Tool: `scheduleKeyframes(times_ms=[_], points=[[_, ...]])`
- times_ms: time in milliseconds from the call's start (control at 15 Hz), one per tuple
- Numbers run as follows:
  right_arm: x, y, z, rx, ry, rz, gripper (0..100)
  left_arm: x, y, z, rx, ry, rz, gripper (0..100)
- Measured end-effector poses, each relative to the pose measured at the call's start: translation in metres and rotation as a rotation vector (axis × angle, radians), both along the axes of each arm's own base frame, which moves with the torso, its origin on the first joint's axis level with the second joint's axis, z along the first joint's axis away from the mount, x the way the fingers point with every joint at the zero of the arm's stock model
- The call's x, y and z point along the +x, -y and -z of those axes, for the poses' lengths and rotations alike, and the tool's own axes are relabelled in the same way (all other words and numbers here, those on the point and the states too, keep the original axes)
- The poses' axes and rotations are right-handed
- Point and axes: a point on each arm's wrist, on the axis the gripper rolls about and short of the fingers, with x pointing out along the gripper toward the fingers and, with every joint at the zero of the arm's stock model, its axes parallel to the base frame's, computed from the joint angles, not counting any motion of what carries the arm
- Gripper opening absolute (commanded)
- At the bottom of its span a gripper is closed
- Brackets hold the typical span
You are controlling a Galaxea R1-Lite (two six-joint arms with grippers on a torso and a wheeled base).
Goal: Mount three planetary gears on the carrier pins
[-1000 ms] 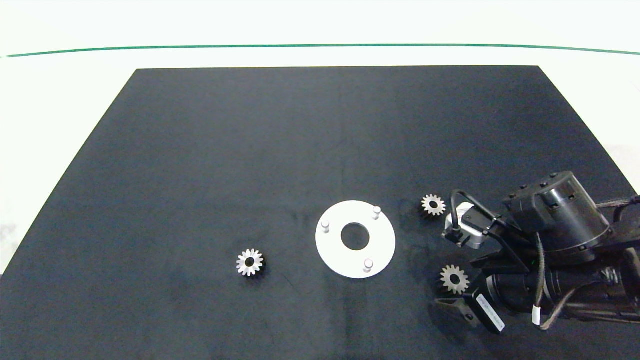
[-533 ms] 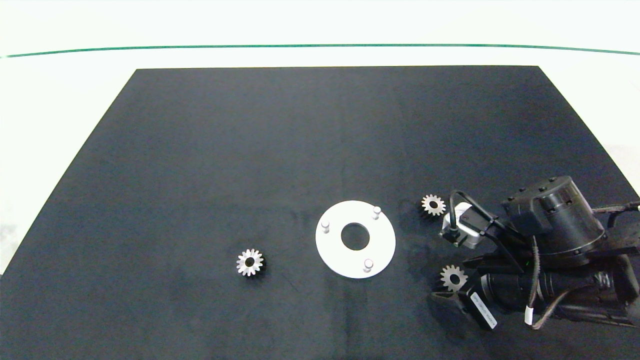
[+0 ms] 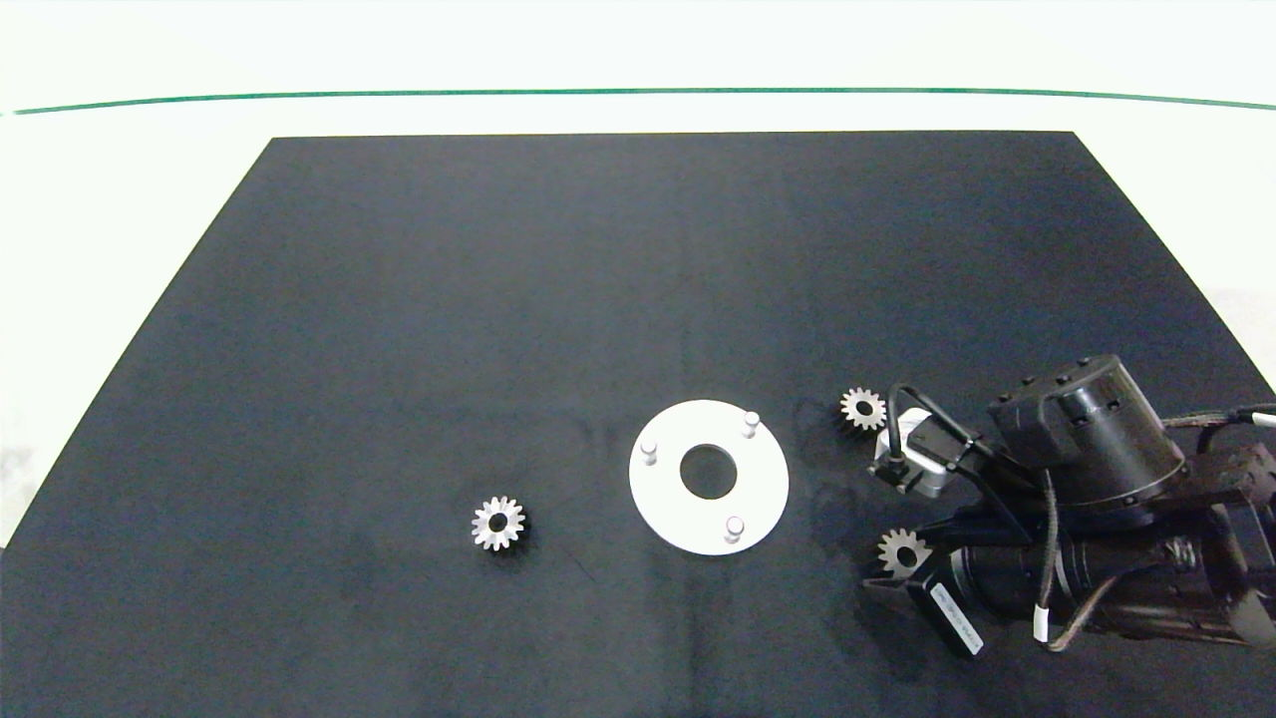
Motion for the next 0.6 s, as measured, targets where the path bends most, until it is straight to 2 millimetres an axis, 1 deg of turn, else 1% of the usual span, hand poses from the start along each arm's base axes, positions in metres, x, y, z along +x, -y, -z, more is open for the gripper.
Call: scheduleKeyframes(times_ms=[600], points=[[0.0055,0.0004,0.0018,0.007,0.009,0.005,37,-0.0016,0.0,-0.0035,0.0,0.014,0.001,100]])
